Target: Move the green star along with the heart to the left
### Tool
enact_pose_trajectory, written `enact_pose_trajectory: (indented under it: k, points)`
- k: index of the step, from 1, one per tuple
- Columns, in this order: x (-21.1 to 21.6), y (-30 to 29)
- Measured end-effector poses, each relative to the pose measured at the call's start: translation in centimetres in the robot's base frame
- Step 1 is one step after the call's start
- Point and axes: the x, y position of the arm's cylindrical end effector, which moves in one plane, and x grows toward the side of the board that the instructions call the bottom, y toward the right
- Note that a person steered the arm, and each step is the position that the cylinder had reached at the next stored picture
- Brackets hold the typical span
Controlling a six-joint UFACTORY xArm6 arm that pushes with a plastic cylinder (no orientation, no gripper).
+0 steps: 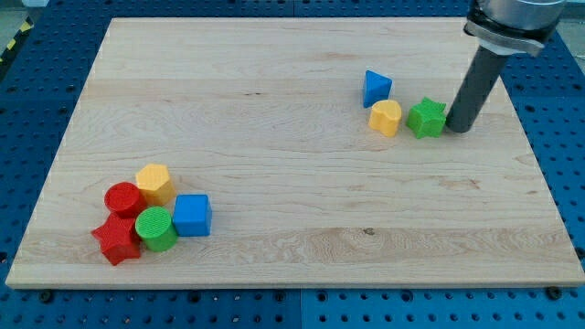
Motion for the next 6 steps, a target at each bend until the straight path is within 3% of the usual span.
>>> enact_pose_trajectory:
  k: [2,4,6]
  points:
    - [-0.9,-7.2]
    - [-4.4,-14.0]
    - [-4.5,-20.7]
